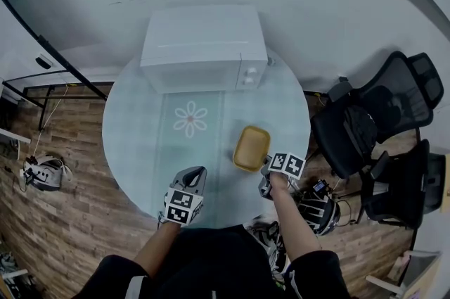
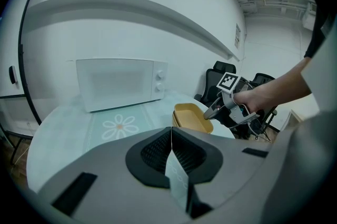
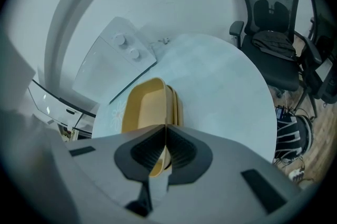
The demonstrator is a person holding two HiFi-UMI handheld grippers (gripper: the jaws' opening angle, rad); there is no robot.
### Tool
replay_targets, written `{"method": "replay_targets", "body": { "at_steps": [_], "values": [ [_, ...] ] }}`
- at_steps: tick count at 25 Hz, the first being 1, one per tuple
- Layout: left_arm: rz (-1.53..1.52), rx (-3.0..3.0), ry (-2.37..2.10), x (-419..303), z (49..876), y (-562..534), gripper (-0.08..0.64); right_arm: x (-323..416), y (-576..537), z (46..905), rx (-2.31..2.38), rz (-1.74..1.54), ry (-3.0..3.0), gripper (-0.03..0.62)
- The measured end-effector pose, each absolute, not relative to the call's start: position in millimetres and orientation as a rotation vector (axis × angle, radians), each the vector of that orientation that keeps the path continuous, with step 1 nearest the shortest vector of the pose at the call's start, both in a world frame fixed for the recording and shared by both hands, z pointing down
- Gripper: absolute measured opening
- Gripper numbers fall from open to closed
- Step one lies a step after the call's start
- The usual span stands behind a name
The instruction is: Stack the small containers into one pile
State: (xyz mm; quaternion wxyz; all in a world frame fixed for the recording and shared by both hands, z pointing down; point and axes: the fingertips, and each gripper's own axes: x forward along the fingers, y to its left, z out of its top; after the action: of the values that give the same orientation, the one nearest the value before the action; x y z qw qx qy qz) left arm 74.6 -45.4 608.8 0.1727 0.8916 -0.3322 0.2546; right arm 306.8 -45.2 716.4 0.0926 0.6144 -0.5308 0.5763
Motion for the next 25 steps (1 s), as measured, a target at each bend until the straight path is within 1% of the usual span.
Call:
{"method": "replay_targets", "body": {
  "at_steps": [13,21,25],
  "values": [
    [0.742,2.501,-0.954,51.8,614.1,-50.4,0.014,311.9,-47.4,727.5,1.899,1.702,-1.548,0.031],
    [0.745,2.516,-0.945,44.7,610.8,-54.1,0.014,320.7,-52.9,686.1,2.141,1.504,-1.729,0.031],
    [0.740,2.531,-0.939,43.0,607.0,-56.7,0.014,308.9,-59.0,642.6,2.202,1.295,-1.959,0.031]
  ]
}}
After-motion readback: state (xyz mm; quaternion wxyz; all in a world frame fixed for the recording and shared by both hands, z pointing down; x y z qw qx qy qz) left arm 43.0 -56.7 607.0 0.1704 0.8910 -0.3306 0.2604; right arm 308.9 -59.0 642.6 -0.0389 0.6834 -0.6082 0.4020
